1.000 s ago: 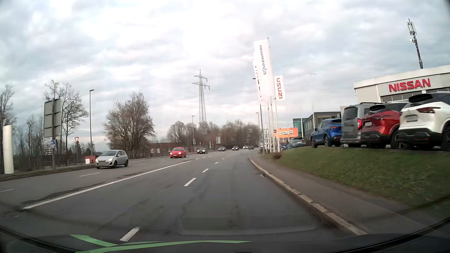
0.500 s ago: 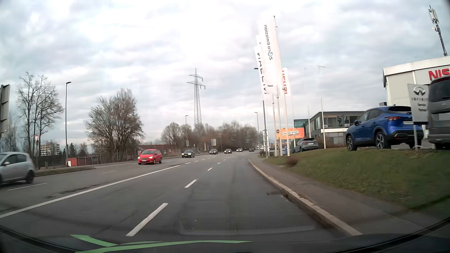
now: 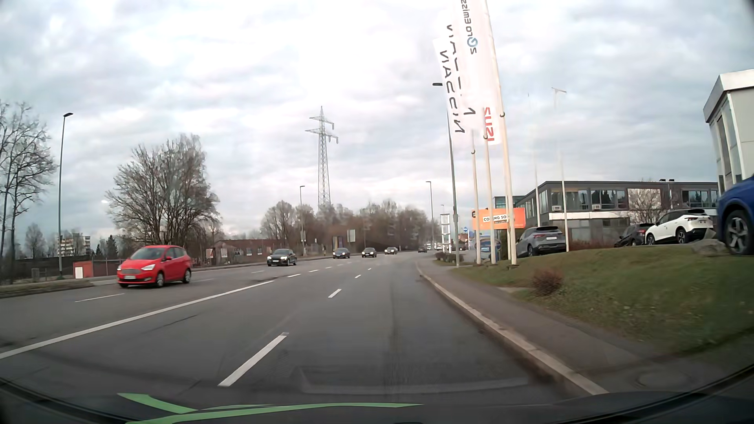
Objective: Follow the waypoints while adhering to traffic rules and regulations
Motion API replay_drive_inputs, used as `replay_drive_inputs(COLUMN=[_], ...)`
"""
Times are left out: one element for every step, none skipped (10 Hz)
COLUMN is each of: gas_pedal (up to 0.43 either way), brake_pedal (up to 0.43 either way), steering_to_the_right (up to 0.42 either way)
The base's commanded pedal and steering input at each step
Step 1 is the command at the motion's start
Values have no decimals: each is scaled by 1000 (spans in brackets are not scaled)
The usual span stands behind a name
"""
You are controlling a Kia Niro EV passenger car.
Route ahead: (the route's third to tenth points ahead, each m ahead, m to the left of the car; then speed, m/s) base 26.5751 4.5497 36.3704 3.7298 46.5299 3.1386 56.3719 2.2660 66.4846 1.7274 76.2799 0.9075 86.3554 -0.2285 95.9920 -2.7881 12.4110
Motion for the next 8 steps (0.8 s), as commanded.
replay_drive_inputs(gas_pedal=[67,67,67,67,67,67,67,67], brake_pedal=[0,0,0,0,0,0,0,0], steering_to_the_right=[6,6,6,6,6,7,7,7])
